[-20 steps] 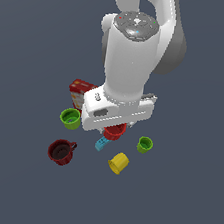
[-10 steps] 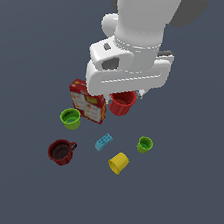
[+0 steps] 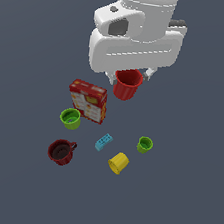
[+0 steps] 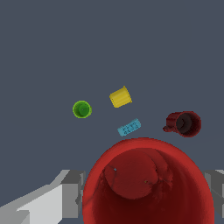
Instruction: Pick up a designated object from a clutter of objects.
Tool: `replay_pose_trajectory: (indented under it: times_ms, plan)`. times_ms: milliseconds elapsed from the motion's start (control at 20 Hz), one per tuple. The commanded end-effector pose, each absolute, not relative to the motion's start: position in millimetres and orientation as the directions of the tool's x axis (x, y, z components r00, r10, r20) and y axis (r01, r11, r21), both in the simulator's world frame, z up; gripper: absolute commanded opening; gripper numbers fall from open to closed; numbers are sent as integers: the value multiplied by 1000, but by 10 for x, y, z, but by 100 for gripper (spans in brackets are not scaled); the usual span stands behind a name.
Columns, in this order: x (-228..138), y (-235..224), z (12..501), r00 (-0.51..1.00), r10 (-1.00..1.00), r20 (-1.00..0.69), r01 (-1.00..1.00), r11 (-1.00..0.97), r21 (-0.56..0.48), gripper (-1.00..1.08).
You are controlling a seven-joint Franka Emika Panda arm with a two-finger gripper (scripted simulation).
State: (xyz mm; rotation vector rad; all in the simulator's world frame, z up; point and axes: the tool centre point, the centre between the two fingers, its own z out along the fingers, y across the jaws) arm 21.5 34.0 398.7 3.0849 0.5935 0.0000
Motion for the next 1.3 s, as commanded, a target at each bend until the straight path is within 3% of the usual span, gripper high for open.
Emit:
replay_pose_trajectory:
  times_ms: [0, 1250]
  plan:
    - [199, 345, 4043, 929, 371, 0, 371, -929, 0, -100]
    - [359, 448, 4237, 929, 371, -2, 371, -929, -1, -100]
